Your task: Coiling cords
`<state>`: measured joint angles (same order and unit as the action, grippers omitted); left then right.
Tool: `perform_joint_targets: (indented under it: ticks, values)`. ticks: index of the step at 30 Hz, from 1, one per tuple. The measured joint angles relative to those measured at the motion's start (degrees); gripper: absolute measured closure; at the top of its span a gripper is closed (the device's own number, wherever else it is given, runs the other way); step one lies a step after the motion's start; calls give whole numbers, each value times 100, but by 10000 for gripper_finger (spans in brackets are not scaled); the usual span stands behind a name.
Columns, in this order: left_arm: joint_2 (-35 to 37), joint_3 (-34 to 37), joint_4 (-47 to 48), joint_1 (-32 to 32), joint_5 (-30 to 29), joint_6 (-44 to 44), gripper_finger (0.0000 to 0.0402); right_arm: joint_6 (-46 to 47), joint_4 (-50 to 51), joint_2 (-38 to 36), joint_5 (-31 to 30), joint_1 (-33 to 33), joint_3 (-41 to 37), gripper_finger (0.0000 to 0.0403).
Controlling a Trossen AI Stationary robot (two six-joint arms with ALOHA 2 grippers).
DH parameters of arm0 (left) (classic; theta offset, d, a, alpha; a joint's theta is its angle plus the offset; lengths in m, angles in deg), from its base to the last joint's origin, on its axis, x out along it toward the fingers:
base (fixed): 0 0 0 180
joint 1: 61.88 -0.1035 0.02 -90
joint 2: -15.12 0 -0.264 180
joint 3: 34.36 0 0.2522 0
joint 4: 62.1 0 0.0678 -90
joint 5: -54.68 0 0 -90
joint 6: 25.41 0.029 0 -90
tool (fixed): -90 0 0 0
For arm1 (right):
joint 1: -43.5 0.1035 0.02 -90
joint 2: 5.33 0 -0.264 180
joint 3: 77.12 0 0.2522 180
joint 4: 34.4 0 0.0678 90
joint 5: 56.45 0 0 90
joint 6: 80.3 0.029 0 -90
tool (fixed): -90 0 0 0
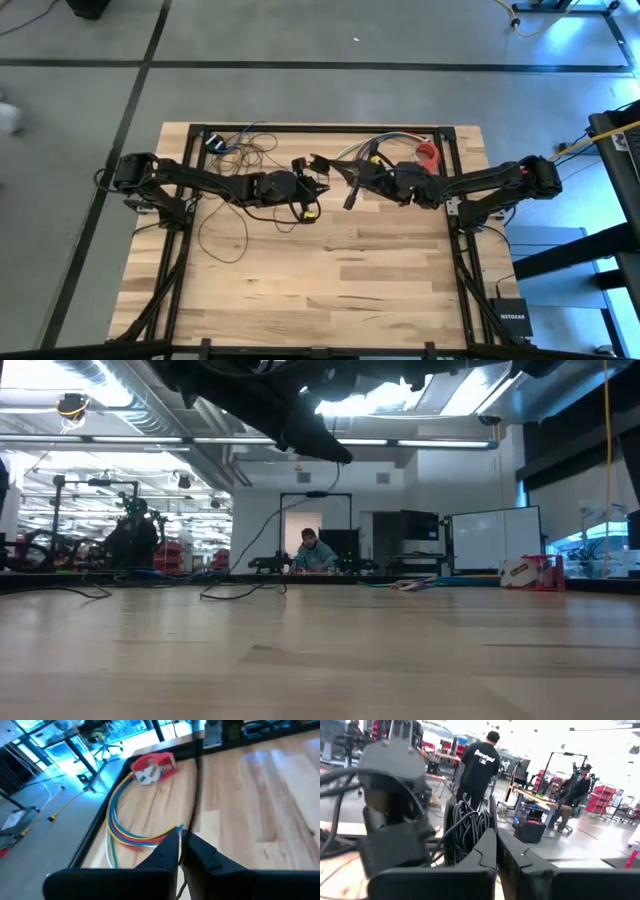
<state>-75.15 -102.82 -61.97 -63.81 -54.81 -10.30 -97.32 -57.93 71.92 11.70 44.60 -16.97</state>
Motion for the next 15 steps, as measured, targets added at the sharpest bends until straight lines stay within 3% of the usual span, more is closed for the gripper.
perform_joint_targets:
  ticks: [9,15]
  values:
    - [-69,-4,-338,-2,-16,77,399,9,-525,4,349,5,1,397]
    - [-59,-7,-98,-122,-431,184,399,80,-324,4,550,115,195,397]
